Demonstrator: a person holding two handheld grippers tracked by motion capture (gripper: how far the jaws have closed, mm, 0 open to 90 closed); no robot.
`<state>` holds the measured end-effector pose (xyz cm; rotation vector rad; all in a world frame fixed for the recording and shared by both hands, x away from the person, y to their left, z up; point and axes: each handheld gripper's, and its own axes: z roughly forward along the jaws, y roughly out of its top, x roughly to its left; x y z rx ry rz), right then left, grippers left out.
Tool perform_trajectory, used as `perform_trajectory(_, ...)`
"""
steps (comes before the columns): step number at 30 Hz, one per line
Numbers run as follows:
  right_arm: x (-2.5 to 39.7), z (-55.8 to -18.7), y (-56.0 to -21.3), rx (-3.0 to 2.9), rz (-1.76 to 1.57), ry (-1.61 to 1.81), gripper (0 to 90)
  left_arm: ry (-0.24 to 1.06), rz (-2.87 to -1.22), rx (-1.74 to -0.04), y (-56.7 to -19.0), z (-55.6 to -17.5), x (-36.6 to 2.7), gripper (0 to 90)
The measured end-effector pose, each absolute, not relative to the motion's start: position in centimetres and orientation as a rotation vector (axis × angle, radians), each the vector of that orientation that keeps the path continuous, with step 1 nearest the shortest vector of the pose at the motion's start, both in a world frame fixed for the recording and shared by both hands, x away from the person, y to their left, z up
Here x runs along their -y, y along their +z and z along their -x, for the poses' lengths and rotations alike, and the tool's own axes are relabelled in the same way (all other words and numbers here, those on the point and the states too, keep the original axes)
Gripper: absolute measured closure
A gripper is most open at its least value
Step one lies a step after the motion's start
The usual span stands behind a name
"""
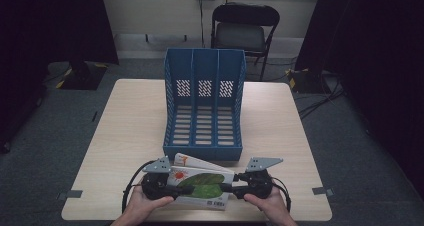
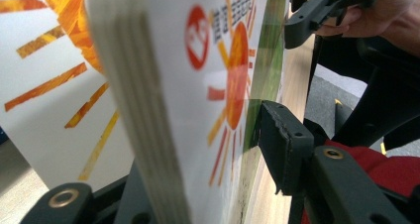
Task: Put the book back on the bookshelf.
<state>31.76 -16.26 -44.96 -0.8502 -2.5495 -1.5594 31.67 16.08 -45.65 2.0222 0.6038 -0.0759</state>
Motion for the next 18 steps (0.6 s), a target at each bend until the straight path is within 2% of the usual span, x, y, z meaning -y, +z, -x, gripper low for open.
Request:
perform_trajectory(12,14.1,-31.2,-45.8,2.662,0.749,-1.491,58.2,-0.095,-2.027,-0.631,-46.0,-32.2,-16.4,52.1)
perform_trajectory(16,14.2,-30.5,-45.1,2.760,0.719,-1.510,64.6,-0.006,-2.037,-0.664,-45.7,-32.4,-16.9,50.2)
perform_trajectory(18,14.2,-30.3,-44.8,2.787,0.720,-1.522,65.5,-0.016,-2.033,-0.670,-45.7,-32.6,-17.4,48.4)
